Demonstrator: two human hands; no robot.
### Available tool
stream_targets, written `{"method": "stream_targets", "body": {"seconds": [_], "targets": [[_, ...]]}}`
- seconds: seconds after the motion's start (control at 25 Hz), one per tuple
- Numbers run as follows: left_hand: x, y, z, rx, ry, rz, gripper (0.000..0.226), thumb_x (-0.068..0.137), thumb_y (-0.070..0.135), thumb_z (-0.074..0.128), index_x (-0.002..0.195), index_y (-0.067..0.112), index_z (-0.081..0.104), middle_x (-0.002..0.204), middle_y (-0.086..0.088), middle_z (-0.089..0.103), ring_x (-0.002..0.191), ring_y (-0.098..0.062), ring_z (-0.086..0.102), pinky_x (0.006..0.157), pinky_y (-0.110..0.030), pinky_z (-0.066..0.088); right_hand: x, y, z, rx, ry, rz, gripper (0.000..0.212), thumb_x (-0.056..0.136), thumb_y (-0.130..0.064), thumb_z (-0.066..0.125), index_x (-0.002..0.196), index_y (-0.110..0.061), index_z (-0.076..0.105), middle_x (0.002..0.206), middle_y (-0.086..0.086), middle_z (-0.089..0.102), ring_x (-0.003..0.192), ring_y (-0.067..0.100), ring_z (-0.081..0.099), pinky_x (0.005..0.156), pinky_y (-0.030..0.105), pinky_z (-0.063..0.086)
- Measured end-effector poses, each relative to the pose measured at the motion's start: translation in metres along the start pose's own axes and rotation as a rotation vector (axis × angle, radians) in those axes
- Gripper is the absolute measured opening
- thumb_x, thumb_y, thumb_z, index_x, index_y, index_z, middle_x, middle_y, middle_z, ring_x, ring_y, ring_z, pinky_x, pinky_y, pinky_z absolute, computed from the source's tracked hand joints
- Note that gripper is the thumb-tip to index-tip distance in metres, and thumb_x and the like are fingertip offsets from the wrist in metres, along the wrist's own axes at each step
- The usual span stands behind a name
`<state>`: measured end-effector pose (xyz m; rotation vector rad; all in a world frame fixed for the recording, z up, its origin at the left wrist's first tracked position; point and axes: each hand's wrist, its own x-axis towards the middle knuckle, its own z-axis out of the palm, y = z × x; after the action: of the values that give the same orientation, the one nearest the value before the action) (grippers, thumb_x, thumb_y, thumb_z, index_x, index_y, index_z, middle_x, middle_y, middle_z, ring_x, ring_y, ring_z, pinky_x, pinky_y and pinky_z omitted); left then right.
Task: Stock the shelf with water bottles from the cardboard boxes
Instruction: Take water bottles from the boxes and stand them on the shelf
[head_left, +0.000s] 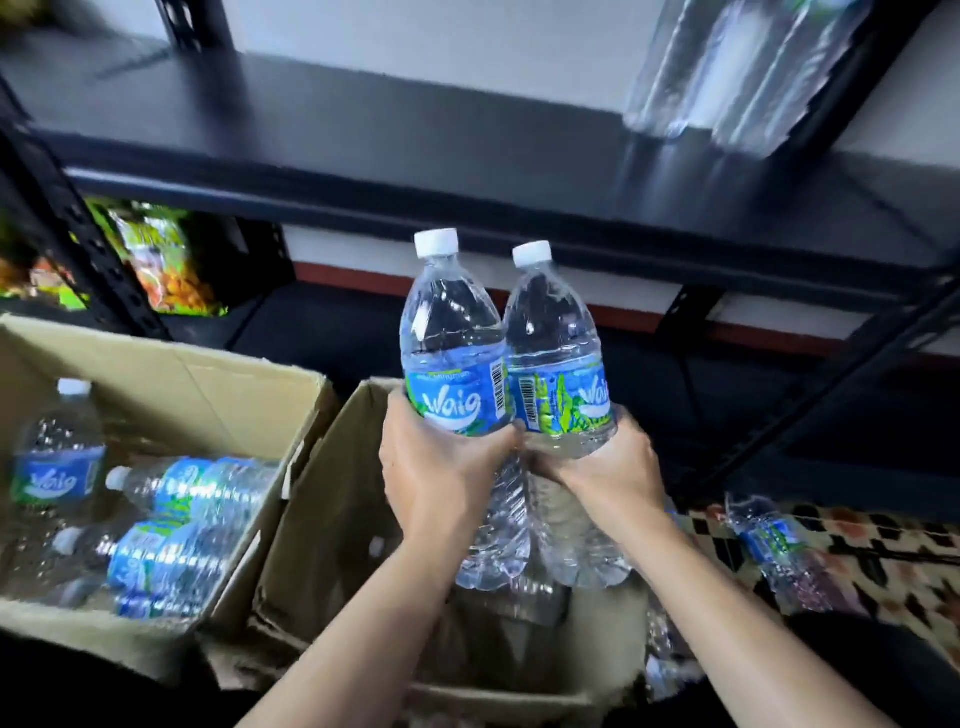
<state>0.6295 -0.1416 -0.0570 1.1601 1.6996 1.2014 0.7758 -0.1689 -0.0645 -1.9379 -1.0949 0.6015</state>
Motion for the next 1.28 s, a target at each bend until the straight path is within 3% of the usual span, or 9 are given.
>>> {"method": "stream_targets", "body": {"seconds": [0.12, 0.2, 0.32, 0.4, 0.72, 0.92, 1.08, 1.28], "targets": [[0.009, 0.047, -0.010, -0.026, 0.002, 0.191, 0.068, 0.043, 0.043, 0.089, 0.100, 0.029, 0.056, 0.095, 0.012, 0.066, 0.093, -0.012, 0.064, 0.082, -0.037, 0.054, -0.001, -0.040, -0.022, 0.113, 0.113, -0.108, 0.052, 0.043, -0.036, 0.098, 0.076, -0.035, 0.058, 0.076, -0.018, 0.067, 0.071, -0.010, 0.063, 0.057, 0.005, 0.043], [0.015, 0.081, -0.018, -0.055, 0.010, 0.300, 0.067, 0.043, 0.042, 0.091, 0.099, 0.028, 0.057, 0.095, 0.011, 0.066, 0.093, -0.014, 0.064, 0.083, -0.039, 0.054, 0.003, -0.063, -0.036, 0.164, 0.199, -0.189, 0.049, 0.042, -0.033, 0.098, 0.072, -0.033, 0.060, 0.069, -0.021, 0.066, 0.068, -0.012, 0.062, 0.056, 0.004, 0.042], [0.024, 0.128, -0.026, -0.102, 0.031, 0.421, 0.065, 0.045, 0.039, 0.092, 0.099, 0.026, 0.057, 0.094, 0.009, 0.064, 0.093, -0.015, 0.062, 0.083, -0.040, 0.053, 0.014, -0.098, -0.049, 0.243, 0.307, -0.259, 0.066, 0.036, -0.054, 0.092, 0.090, -0.029, 0.065, 0.088, -0.010, 0.071, 0.088, 0.005, 0.068, 0.074, 0.027, 0.056], [0.031, 0.158, -0.028, -0.133, 0.054, 0.474, 0.066, 0.045, 0.037, 0.092, 0.099, 0.023, 0.057, 0.094, 0.008, 0.062, 0.095, -0.018, 0.060, 0.085, -0.041, 0.052, 0.028, -0.121, -0.057, 0.267, 0.366, -0.307, 0.081, 0.033, -0.063, 0.086, 0.101, -0.026, 0.064, 0.098, -0.008, 0.069, 0.094, 0.010, 0.066, 0.081, 0.034, 0.056], [0.076, 0.244, -0.010, -0.205, 0.042, 0.556, 0.069, 0.050, 0.027, 0.091, 0.107, 0.018, 0.053, 0.101, 0.002, 0.052, 0.094, -0.014, 0.048, 0.081, -0.026, 0.038, 0.088, -0.196, -0.082, 0.226, 0.531, -0.422, 0.088, 0.046, -0.059, 0.088, 0.119, -0.020, 0.058, 0.103, -0.007, 0.056, 0.095, 0.002, 0.048, 0.082, 0.021, 0.043], [0.115, 0.272, 0.015, -0.203, 0.034, 0.596, 0.076, 0.053, 0.027, 0.092, 0.116, 0.016, 0.051, 0.104, 0.002, 0.049, 0.092, -0.010, 0.039, 0.083, -0.024, 0.033, 0.146, -0.215, -0.080, 0.244, 0.556, -0.399, 0.096, 0.044, -0.061, 0.088, 0.124, -0.019, 0.055, 0.112, -0.004, 0.058, 0.111, 0.013, 0.054, 0.093, 0.031, 0.048], [0.144, 0.279, 0.037, -0.222, 0.029, 0.554, 0.076, 0.053, 0.027, 0.092, 0.115, 0.014, 0.050, 0.105, 0.001, 0.049, 0.093, -0.012, 0.041, 0.082, -0.026, 0.034, 0.187, -0.218, -0.069, 0.226, 0.572, -0.371, 0.094, 0.045, -0.060, 0.087, 0.121, -0.018, 0.054, 0.110, -0.003, 0.056, 0.110, 0.015, 0.054, 0.092, 0.031, 0.048], [0.186, 0.287, 0.056, -0.214, 0.053, 0.587, 0.078, 0.054, 0.025, 0.091, 0.120, 0.014, 0.050, 0.107, 0.000, 0.049, 0.093, -0.013, 0.041, 0.083, -0.028, 0.037, 0.236, -0.225, -0.048, 0.215, 0.563, -0.375, 0.094, 0.041, -0.073, 0.077, 0.117, -0.021, 0.056, 0.105, -0.002, 0.064, 0.103, 0.017, 0.062, 0.086, 0.034, 0.053]]}}
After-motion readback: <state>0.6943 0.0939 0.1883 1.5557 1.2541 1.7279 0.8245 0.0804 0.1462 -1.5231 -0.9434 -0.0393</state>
